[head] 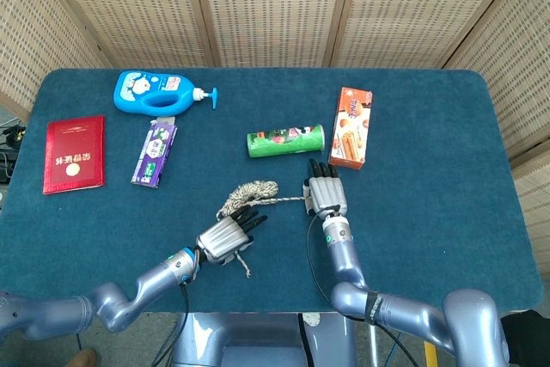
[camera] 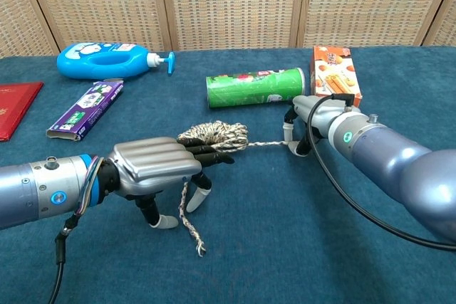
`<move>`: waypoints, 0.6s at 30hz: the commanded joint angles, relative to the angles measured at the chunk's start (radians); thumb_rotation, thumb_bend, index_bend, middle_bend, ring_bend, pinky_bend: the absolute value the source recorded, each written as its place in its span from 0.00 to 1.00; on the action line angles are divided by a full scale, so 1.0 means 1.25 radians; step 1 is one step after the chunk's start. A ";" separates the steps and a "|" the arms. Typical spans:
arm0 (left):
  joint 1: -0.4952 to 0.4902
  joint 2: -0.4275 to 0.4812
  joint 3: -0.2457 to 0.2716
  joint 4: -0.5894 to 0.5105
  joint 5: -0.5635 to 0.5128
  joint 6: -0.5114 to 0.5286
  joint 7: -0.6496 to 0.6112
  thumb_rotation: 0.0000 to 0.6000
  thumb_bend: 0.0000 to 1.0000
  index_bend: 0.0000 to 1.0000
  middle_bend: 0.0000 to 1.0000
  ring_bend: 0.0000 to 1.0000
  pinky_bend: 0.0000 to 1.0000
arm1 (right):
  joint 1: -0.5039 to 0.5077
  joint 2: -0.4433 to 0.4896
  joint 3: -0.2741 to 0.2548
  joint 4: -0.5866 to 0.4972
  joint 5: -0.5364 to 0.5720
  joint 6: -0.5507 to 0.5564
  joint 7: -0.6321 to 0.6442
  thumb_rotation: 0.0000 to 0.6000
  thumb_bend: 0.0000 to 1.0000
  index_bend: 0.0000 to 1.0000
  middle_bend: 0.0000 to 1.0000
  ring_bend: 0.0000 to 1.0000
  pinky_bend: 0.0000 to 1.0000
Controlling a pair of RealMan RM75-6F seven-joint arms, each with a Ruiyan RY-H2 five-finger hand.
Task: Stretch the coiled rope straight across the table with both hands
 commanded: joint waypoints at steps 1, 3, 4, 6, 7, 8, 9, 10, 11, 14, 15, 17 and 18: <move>-0.002 -0.002 0.005 0.003 0.002 0.005 -0.008 1.00 0.32 0.57 0.00 0.00 0.00 | 0.000 -0.001 -0.001 0.001 -0.001 0.000 0.000 1.00 0.47 0.69 0.00 0.00 0.03; -0.003 -0.003 0.007 0.007 0.004 0.007 -0.009 1.00 0.33 0.57 0.00 0.00 0.00 | 0.001 -0.002 -0.001 0.003 -0.001 0.000 0.001 1.00 0.47 0.69 0.00 0.00 0.03; -0.004 -0.004 0.008 0.008 0.003 0.008 -0.009 1.00 0.34 0.58 0.00 0.00 0.00 | 0.001 -0.002 -0.001 0.004 0.000 -0.001 0.001 1.00 0.47 0.69 0.00 0.00 0.03; -0.005 -0.005 0.009 0.009 0.001 0.008 -0.010 1.00 0.36 0.58 0.00 0.00 0.00 | 0.000 -0.002 -0.001 0.004 0.001 -0.001 0.001 1.00 0.47 0.69 0.00 0.00 0.03; -0.005 -0.005 0.010 0.009 -0.001 0.008 -0.009 1.00 0.38 0.58 0.00 0.00 0.00 | 0.000 -0.002 -0.001 0.004 0.001 -0.001 0.001 1.00 0.47 0.69 0.00 0.00 0.03; -0.006 -0.005 0.010 0.009 -0.003 0.008 -0.009 1.00 0.38 0.58 0.00 0.00 0.00 | 0.000 -0.002 -0.002 0.004 0.001 0.000 0.000 1.00 0.47 0.69 0.00 0.00 0.03; -0.006 -0.006 0.011 0.009 -0.005 0.007 -0.008 1.00 0.39 0.58 0.00 0.00 0.00 | 0.000 -0.001 -0.002 0.005 0.001 0.000 0.000 1.00 0.47 0.69 0.00 0.00 0.03; -0.008 -0.006 0.011 0.010 -0.007 0.005 -0.006 1.00 0.40 0.58 0.00 0.00 0.00 | -0.001 -0.001 -0.002 0.005 0.001 0.000 0.000 1.00 0.47 0.69 0.00 0.00 0.03; -0.009 -0.006 0.010 0.009 -0.009 0.005 -0.004 1.00 0.41 0.58 0.00 0.00 0.00 | -0.001 -0.001 -0.002 0.004 0.002 0.000 0.000 1.00 0.47 0.69 0.00 0.00 0.03; -0.012 -0.005 0.010 0.007 -0.014 0.003 0.000 1.00 0.43 0.58 0.00 0.00 0.00 | -0.001 0.000 0.000 0.004 0.004 0.000 0.000 1.00 0.47 0.69 0.00 0.00 0.03; -0.013 -0.005 0.010 0.006 -0.017 0.001 0.003 1.00 0.44 0.58 0.00 0.00 0.00 | 0.000 0.000 0.000 0.004 0.005 0.001 -0.001 1.00 0.47 0.69 0.00 0.00 0.03; -0.016 -0.004 0.010 0.003 -0.021 -0.002 0.010 1.00 0.46 0.58 0.00 0.00 0.00 | 0.000 0.001 0.000 0.004 0.007 0.000 -0.003 1.00 0.47 0.69 0.00 0.00 0.03; -0.017 -0.002 0.009 0.000 -0.025 -0.004 0.013 1.00 0.47 0.58 0.00 0.00 0.00 | 0.000 0.001 0.000 0.004 0.009 -0.001 -0.003 1.00 0.47 0.69 0.00 0.00 0.03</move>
